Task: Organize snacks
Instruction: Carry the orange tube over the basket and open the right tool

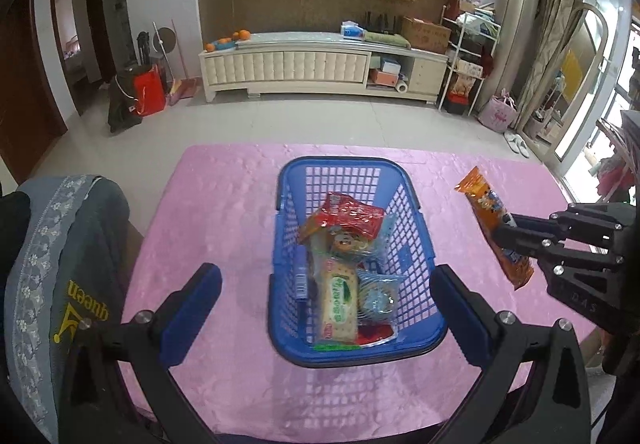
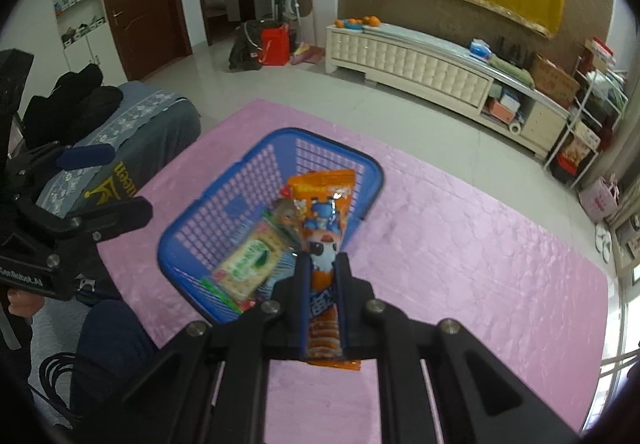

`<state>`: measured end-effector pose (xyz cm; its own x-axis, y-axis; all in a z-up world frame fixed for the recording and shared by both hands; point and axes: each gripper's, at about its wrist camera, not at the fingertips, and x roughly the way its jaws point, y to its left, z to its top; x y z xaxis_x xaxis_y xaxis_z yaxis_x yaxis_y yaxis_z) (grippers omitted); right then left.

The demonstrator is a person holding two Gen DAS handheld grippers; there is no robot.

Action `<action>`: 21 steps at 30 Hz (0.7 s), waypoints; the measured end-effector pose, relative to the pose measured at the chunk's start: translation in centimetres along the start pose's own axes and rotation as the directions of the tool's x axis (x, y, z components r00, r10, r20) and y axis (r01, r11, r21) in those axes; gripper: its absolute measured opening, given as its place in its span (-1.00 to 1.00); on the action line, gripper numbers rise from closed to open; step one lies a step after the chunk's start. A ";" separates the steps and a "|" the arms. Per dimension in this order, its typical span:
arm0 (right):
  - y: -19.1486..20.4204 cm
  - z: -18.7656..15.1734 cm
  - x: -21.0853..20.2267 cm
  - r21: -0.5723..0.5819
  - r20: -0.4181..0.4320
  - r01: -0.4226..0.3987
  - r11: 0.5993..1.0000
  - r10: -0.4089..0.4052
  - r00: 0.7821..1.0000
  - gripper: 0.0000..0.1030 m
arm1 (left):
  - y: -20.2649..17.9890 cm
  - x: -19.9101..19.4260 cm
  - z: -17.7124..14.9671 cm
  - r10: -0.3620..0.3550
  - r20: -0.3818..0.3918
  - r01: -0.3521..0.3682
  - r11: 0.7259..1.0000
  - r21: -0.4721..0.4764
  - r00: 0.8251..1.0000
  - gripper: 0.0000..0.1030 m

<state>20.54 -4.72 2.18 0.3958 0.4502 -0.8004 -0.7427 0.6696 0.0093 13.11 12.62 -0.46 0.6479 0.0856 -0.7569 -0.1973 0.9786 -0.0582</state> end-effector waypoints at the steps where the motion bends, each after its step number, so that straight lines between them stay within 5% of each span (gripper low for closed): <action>1: 0.5 0.2 0.2 -0.007 -0.002 -0.004 1.000 0.004 1.000 -0.71 | 0.6 -0.1 -0.1 -0.006 0.001 0.006 1.000 -0.009 1.000 1.00; 21: 5.0 0.5 11.0 -0.013 -0.193 -0.048 0.999 0.045 0.980 -0.71 | 5.3 5.5 -2.6 0.009 -0.080 -0.012 0.999 -0.039 0.997 1.00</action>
<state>21.43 3.87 -6.25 0.2503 0.3573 -0.8998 -0.7677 0.6395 0.0404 13.75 17.79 -6.64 0.5853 0.0787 -0.8070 -0.2330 0.9696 -0.0744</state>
